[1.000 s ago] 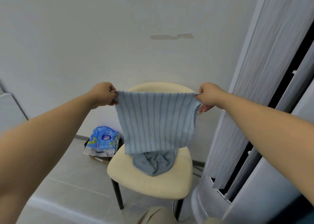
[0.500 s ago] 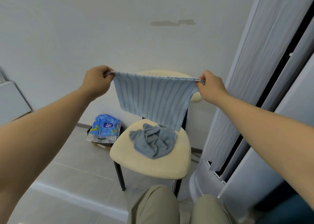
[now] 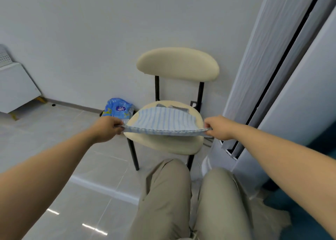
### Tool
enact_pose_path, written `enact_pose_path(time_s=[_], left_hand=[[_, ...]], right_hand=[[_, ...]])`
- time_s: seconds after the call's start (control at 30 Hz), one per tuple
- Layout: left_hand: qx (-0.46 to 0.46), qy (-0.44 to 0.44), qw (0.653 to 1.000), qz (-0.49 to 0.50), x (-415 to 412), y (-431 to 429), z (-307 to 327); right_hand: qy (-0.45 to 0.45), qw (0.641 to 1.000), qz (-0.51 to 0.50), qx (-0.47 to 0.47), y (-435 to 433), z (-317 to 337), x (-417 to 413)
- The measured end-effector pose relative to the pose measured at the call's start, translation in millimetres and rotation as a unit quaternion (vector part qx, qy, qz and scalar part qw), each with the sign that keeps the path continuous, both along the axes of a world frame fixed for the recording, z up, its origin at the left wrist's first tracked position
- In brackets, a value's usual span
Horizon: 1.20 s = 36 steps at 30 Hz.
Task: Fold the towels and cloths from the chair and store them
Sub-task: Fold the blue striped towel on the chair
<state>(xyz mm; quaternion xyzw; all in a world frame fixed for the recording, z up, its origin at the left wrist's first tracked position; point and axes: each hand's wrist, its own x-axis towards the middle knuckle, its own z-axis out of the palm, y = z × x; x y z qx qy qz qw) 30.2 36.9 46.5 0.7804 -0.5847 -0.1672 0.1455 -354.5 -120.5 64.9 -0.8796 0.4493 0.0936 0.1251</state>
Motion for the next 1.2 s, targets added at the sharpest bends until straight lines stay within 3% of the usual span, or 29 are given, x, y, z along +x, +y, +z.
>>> enact_pose_path(time_s=[0.17,0.37,0.57,0.77,1.03,1.2], left_hand=[[0.049,-0.051,0.997,-0.042,-6,23,-1],[0.094,-0.014,0.993,-0.069,-2,28,11],[0.123,-0.028,0.989,-0.070,-1,1,3],[0.103,-0.088,0.990,-0.046,15,-54,-28],[0.112,-0.029,0.993,-0.001,45,-145,-79],[0.132,0.027,0.991,-0.020,54,-185,-108]], right_hand=[[0.015,0.999,0.018,0.022,18,-13,-13],[0.024,0.998,0.050,0.033,18,2,-21],[0.066,0.994,0.044,0.081,-1,-11,-11],[0.086,0.995,0.029,0.050,-46,-45,10],[0.087,0.995,0.008,0.044,-145,-92,55],[0.046,0.993,0.011,0.109,-185,-119,69]])
